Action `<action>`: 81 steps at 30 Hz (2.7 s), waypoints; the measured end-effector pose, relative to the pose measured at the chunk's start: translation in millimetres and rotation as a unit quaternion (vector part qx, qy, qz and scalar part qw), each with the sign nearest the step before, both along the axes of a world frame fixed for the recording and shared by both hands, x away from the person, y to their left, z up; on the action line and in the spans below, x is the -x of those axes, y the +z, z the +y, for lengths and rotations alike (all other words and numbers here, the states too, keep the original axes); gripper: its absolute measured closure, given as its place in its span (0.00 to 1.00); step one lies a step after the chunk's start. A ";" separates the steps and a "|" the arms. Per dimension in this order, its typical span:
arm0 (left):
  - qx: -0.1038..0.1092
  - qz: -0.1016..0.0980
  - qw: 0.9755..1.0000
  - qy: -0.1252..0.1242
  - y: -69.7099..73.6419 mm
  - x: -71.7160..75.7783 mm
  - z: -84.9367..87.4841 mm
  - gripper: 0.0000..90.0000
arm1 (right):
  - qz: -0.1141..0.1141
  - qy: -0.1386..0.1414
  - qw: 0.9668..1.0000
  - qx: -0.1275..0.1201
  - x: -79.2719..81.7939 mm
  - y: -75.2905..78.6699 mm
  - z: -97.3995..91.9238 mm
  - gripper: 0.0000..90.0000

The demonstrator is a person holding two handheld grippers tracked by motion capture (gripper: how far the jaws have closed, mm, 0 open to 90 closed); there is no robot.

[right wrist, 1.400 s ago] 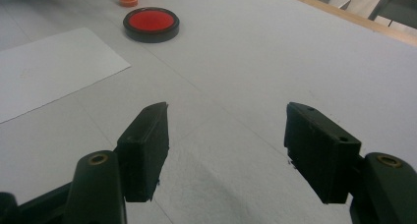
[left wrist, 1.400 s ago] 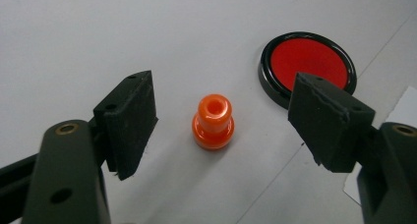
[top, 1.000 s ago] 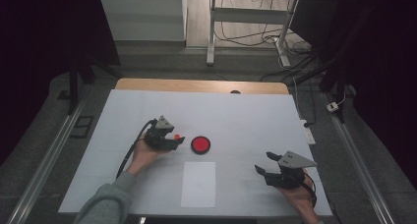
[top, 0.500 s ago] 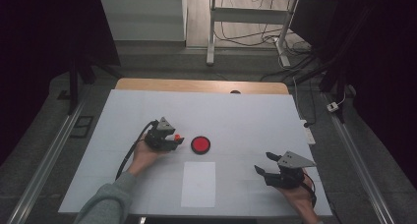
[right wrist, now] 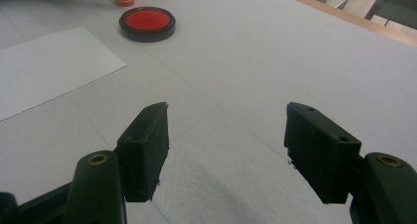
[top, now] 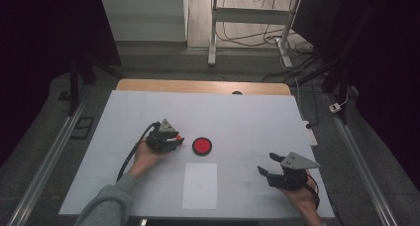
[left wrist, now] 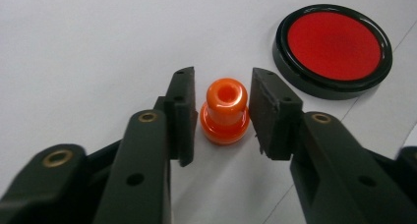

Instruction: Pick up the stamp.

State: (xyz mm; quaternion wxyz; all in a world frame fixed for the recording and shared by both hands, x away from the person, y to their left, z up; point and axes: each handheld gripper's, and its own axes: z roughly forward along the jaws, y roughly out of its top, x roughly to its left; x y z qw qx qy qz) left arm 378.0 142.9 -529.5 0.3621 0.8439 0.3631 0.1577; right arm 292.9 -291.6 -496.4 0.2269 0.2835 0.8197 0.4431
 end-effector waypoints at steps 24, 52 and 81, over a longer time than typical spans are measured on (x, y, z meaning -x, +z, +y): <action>0.016 -0.017 1.000 -0.013 11.5 6.7 5.0 0.80 | 0.003 0.002 1.000 -0.002 -0.7 -2.5 0.6 0.37; 0.087 -0.023 0.995 -0.033 39.6 24.8 17.8 0.80 | 0.004 -0.003 1.000 -0.002 -1.3 -3.1 -0.1 0.37; 0.114 -0.025 0.991 -0.060 56.2 42.7 21.2 0.80 | 0.000 -0.005 1.000 -0.001 -0.7 -2.5 0.7 0.37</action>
